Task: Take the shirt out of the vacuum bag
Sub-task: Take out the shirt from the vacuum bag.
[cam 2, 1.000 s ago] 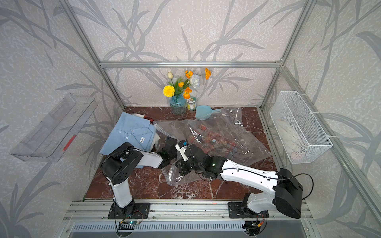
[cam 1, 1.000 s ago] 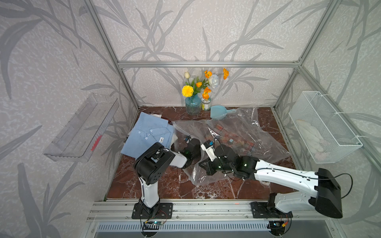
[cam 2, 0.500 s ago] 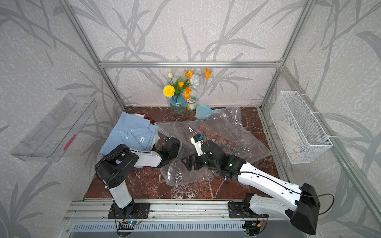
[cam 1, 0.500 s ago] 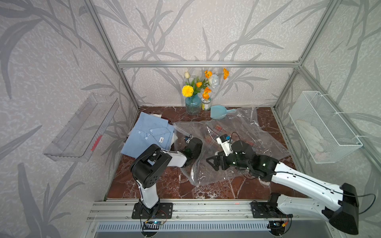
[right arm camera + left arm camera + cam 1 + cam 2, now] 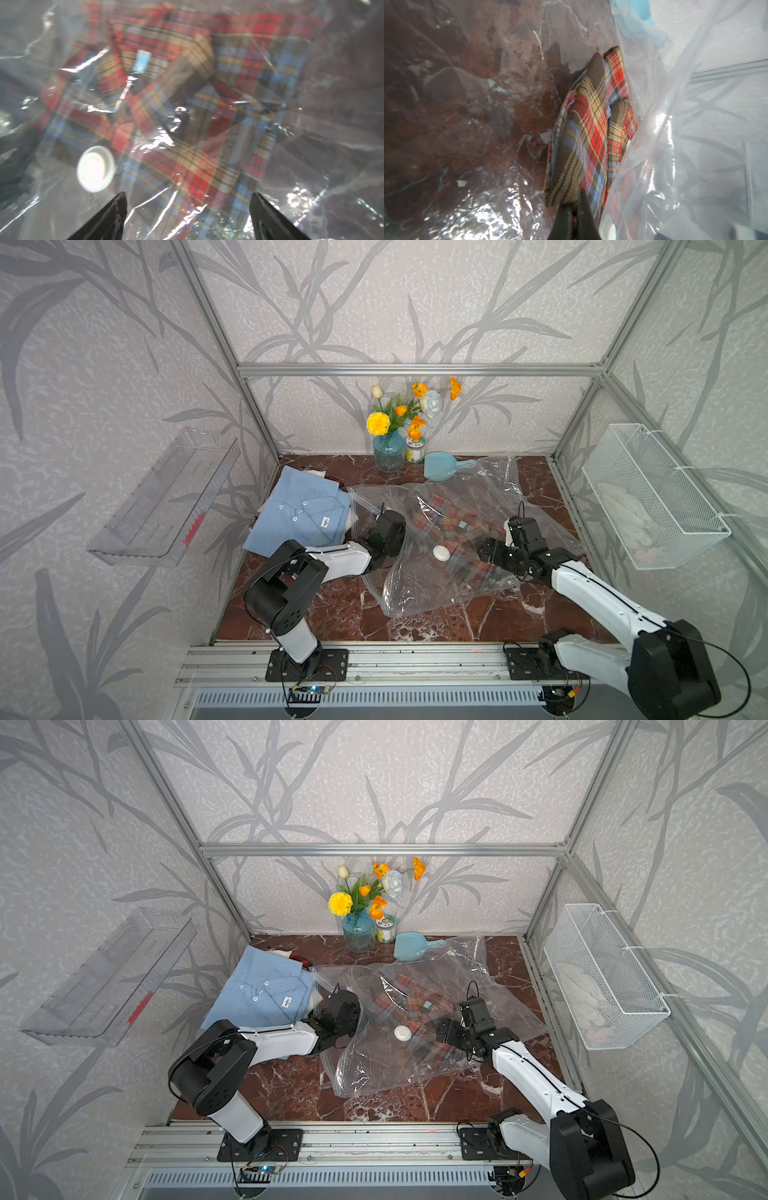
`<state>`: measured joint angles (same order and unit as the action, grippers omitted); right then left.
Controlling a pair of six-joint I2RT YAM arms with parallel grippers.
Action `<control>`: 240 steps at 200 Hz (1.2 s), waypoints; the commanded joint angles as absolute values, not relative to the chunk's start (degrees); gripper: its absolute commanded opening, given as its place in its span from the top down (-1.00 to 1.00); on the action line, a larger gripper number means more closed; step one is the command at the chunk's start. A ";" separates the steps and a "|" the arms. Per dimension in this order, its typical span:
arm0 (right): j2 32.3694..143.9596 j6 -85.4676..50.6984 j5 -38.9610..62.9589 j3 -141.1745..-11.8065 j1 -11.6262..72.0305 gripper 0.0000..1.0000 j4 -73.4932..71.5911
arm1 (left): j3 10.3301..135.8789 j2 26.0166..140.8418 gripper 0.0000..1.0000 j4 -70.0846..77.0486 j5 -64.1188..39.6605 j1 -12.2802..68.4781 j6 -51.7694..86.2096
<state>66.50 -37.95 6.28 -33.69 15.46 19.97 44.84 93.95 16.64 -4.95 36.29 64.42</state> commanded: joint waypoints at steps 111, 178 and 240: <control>86.09 -52.50 7.92 -31.77 1.76 0.88 8.08 | 42.47 81.16 1.00 3.40 -15.44 27.81 56.15; 91.01 -51.83 5.38 -33.94 -2.69 1.00 9.01 | 44.91 74.12 1.00 -7.74 -19.40 21.42 51.00; 91.24 -48.63 6.30 -37.23 -8.18 1.00 11.06 | 51.09 68.38 1.00 -24.89 -26.10 9.01 42.06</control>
<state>88.60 -50.72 9.21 -37.32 -6.20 3.70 47.46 69.41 -15.90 -21.82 13.02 48.03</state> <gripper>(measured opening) 0.049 0.048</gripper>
